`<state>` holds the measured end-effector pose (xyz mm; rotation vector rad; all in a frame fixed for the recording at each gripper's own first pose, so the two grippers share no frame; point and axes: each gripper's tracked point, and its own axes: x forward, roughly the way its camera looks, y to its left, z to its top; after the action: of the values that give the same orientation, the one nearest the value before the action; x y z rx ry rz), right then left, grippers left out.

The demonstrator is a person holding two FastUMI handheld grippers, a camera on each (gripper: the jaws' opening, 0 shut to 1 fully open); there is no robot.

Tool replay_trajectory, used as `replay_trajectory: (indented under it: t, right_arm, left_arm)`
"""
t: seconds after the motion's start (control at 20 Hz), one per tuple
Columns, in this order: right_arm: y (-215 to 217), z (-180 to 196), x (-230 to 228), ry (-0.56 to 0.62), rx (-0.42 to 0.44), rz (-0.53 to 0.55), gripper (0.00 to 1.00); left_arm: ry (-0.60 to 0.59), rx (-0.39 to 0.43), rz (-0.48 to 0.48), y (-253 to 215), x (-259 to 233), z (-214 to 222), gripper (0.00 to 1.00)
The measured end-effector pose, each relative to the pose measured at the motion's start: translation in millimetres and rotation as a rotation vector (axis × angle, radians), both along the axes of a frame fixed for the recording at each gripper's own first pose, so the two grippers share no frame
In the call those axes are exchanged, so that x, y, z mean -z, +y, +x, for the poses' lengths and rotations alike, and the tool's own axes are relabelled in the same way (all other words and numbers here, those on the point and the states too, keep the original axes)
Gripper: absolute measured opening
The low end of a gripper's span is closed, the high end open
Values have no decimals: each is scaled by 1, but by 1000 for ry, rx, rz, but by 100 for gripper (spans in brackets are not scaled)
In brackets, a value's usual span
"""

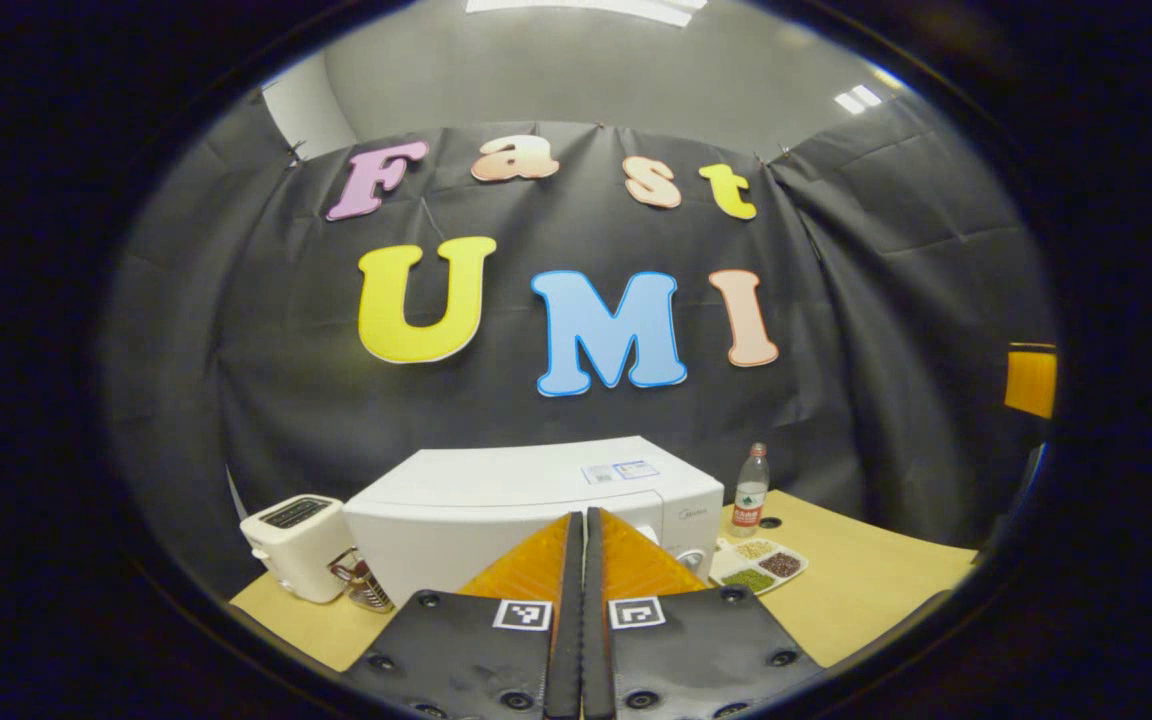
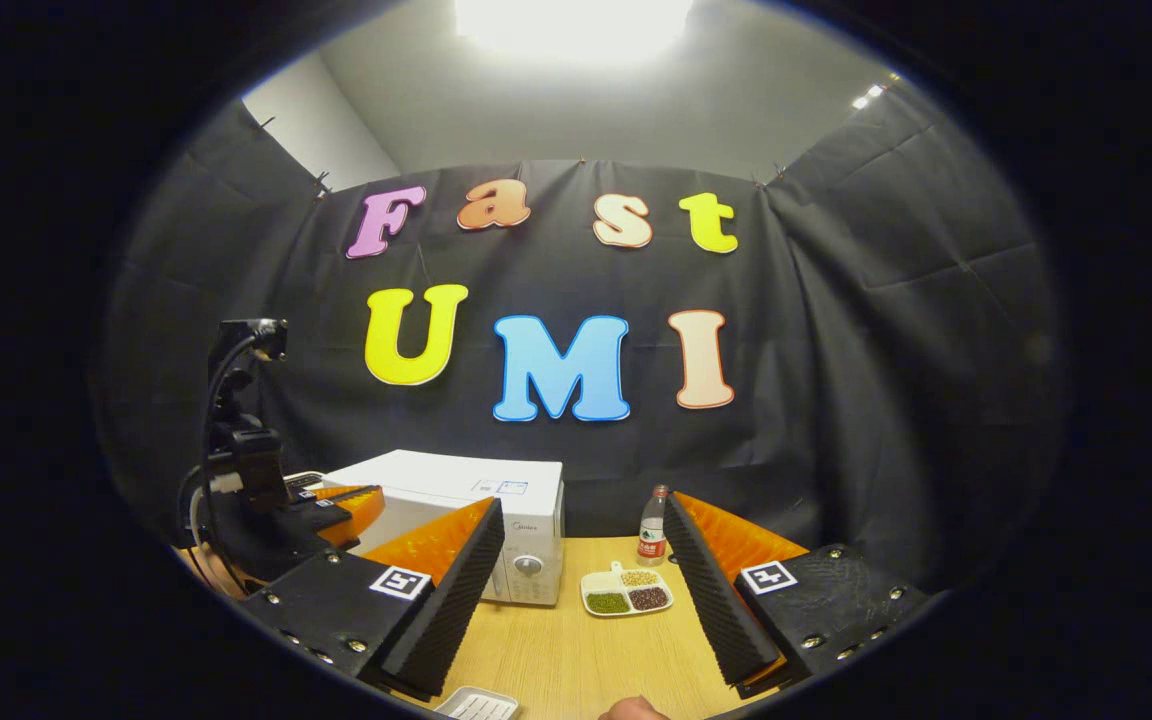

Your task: Open the microwave oven with the left hand, put the food in, and close the microwave oven.

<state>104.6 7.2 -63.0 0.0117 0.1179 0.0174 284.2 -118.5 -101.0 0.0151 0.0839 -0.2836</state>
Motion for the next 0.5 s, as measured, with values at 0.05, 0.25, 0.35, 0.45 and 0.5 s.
replay_trajectory:
  t: [0.05,0.25,0.35,0.45,0.5]
  right_arm:
    - [-4,-6,-1,-1,-6,7,97]
    - [-17,-30,-8,-15,-32,19,97]
    - [-23,-41,-9,-18,-46,24,97]
    - [-29,-51,-11,-21,-59,34,97]
    - [-31,-56,-11,-21,-67,34,97]
  left_arm:
    - [-6,-17,-5,6,-7,-12,6]
    - [-29,-77,-6,19,-32,-57,7]
    - [-44,-101,4,24,-43,-81,7]
    - [-58,-127,9,29,-53,-102,7]
    - [-66,-144,10,32,-57,-112,7]
